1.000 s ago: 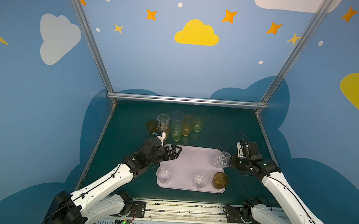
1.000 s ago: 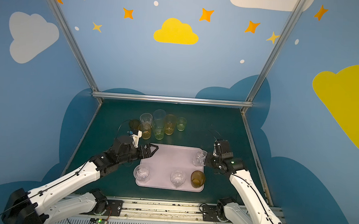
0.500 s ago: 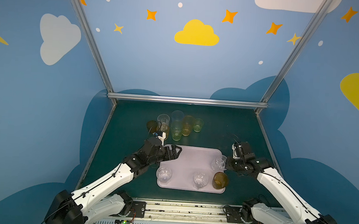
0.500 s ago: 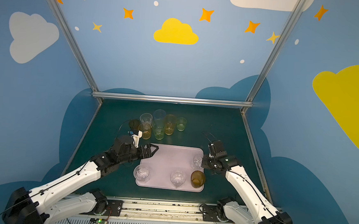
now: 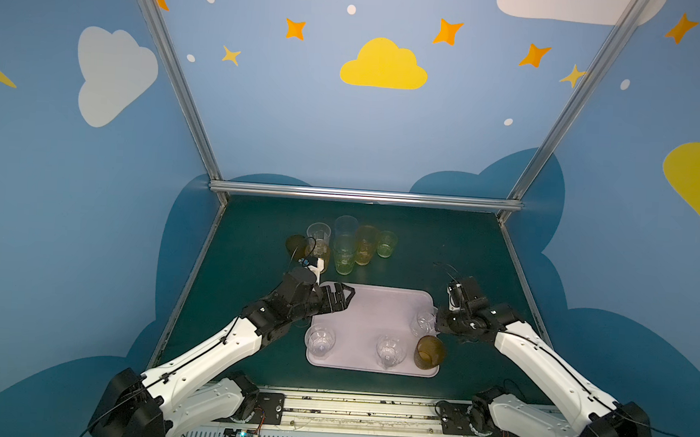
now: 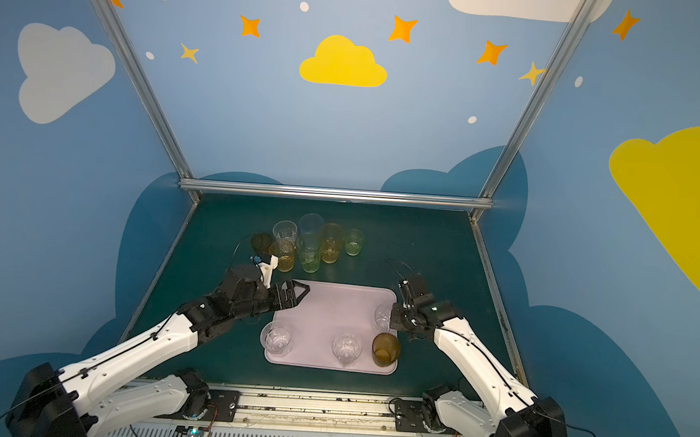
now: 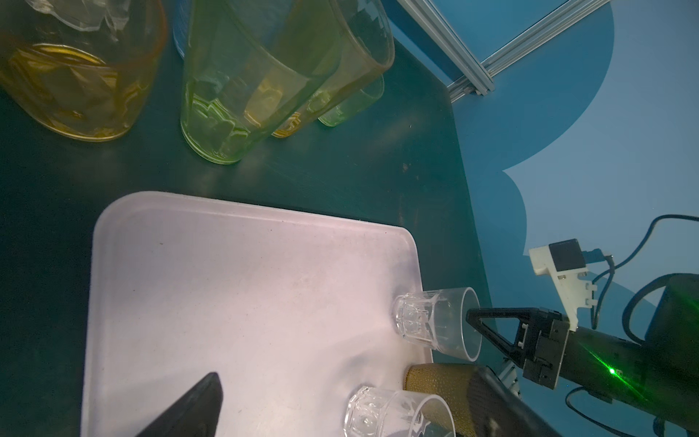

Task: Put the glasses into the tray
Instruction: 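Lower the clear glass onto the tray corner and open the right gripper, then reach the left gripper to the amber dimpled cup while the right gripper hovers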

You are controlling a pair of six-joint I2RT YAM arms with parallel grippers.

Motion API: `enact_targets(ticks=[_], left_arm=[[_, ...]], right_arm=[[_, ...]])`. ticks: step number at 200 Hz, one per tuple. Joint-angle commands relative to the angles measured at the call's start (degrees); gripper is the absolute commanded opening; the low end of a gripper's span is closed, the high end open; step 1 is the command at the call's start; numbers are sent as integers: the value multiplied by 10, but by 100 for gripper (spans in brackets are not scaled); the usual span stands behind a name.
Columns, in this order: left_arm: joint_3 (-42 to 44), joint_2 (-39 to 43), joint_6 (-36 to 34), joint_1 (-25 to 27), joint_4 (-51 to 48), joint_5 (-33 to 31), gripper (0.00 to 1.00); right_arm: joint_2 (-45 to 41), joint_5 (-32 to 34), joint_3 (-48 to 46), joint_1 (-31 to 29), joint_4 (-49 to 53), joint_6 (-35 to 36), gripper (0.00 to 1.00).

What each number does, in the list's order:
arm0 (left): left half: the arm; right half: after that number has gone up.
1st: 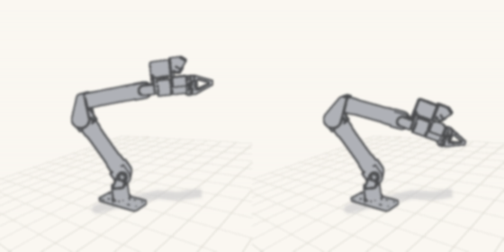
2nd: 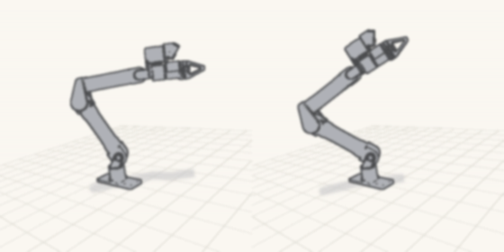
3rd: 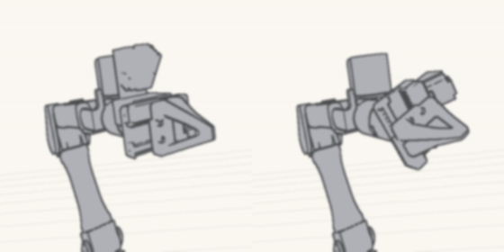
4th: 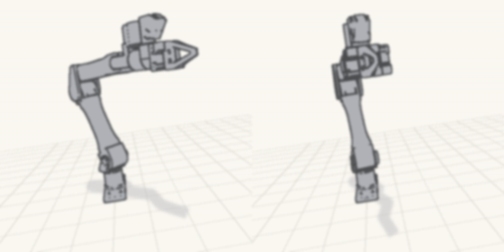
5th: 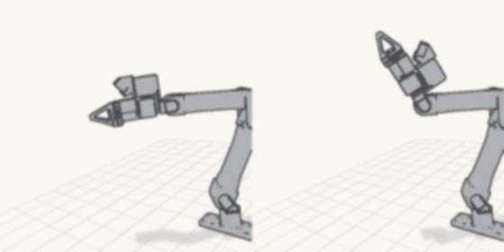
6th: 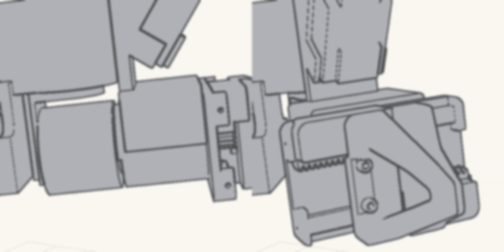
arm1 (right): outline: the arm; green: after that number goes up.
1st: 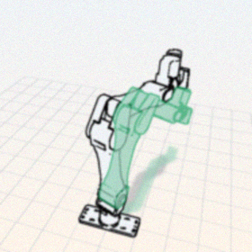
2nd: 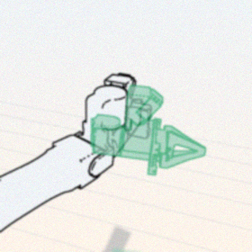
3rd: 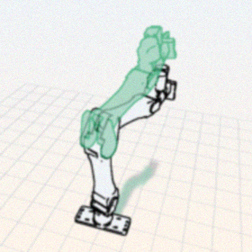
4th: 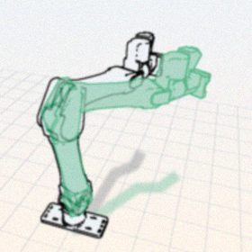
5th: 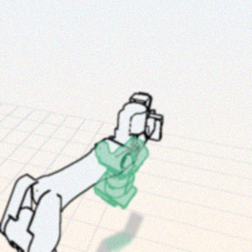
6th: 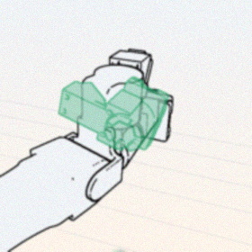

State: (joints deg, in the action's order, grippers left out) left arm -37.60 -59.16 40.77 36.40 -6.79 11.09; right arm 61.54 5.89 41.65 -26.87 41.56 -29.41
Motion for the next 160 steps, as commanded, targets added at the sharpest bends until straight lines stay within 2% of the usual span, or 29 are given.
enact_targets(ticks=[1,100,160], left_arm=[[-1,2,-6,1,6,-3,100],[9,11,-7,1,8,-11,100],[11,20,-12,1,0,-20,100]], right_arm=[[7,16,2,-7,14,-6,0],[24,21,4,-19,16,-13,0],[8,14,7,-23,13,-20,36]])
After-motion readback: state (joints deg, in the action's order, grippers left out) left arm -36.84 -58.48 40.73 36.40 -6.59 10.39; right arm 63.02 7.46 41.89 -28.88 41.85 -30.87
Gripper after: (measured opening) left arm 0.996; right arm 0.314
